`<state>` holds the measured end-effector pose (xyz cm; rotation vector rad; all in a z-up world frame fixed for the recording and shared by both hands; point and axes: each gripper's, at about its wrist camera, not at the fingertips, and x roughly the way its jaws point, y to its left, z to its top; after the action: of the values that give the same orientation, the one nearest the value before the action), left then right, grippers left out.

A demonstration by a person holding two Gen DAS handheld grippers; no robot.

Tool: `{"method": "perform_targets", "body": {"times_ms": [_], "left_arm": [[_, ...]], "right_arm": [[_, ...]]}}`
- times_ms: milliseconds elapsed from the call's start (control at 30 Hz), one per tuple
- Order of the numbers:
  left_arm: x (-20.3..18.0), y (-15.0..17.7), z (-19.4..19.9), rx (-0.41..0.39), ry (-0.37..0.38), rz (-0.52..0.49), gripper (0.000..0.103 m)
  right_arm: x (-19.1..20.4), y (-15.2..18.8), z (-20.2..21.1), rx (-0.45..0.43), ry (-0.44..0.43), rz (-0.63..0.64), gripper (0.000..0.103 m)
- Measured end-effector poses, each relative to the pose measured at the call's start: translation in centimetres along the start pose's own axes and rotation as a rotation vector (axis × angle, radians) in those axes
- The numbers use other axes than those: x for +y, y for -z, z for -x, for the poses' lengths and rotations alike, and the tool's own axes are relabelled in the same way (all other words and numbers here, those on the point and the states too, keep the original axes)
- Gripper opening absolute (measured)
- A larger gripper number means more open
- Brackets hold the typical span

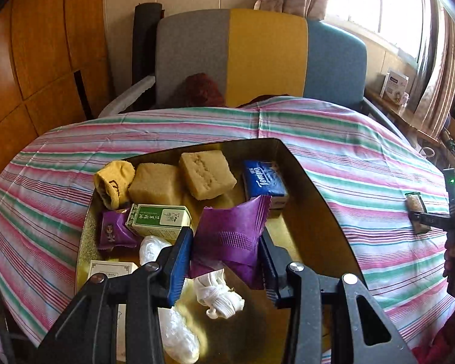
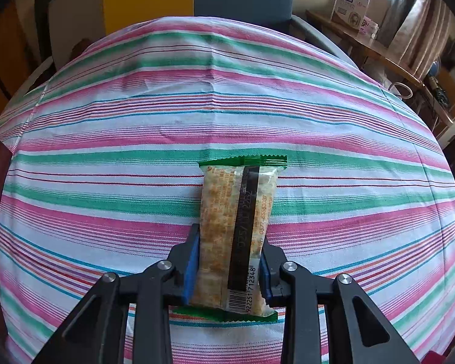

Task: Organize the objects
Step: 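Carry the purple packet into the tray and open the left gripper, then carry the cracker packet into the tray and open the right gripper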

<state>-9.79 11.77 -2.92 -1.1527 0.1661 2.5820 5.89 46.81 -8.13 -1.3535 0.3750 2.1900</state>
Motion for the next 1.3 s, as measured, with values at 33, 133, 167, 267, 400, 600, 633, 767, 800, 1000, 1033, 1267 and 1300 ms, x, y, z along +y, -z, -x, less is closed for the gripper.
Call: {"method": "perform_targets", "body": {"times_ms": [33,133,167,267,400,600,633,767,800,1000,1033,1267,1300], "left_arm": [[0.0,0.0,-0.2,0.005,0.001,0.001,0.042],[0.2,0.0,-0.9,0.018,0.003,0.006,0.042],[0.3,0.0,-1.1,0.023,0.002,0.009,0.042],[0.6,-0.1,-1.9,0.039,-0.002,0.012,0.042],[0.8,0.0,-2.8,0.066,-0.002,0.021,0.042],[1.5,0.3,-5.7,0.15,-0.004,0.051,0.044],[1.6,0.4,-6.4,0.18,0.006,0.056,0.047],[2.6,1.0,-7.4,0.23,0.042,0.115,0.052],[2.8,1.0,-7.1,0.222,0.036,0.118,0.054],[3.5,0.4,-2.8,0.106,0.012,0.11,0.063],[3.4,0.3,-1.7,0.076,0.0,0.095,0.063],[4.4,0.0,5.7,-0.102,-0.052,0.028,0.068],[4.5,0.2,6.5,-0.117,-0.061,0.022,0.068]], "right_arm": [[0.0,0.0,-0.1,-0.001,-0.001,0.002,0.033],[0.2,0.0,-0.2,-0.002,0.0,0.006,0.033],[0.3,0.0,-0.2,-0.003,0.0,0.006,0.033],[0.2,0.0,-0.3,-0.003,0.001,0.009,0.033],[0.3,0.0,-0.3,-0.004,0.002,0.011,0.034],[0.5,0.1,-0.2,-0.004,0.004,0.021,0.034],[0.5,0.1,-0.2,-0.004,0.004,0.022,0.034],[0.5,0.1,-0.2,-0.004,0.002,0.022,0.034],[0.5,0.1,-0.2,-0.004,0.002,0.022,0.034],[0.5,0.1,-0.2,-0.005,0.0,0.02,0.034],[0.5,0.2,-0.2,-0.006,0.002,0.022,0.034],[0.9,0.2,-0.2,-0.009,0.025,0.048,0.033],[1.0,0.2,-0.2,-0.007,0.033,0.05,0.033]]}}
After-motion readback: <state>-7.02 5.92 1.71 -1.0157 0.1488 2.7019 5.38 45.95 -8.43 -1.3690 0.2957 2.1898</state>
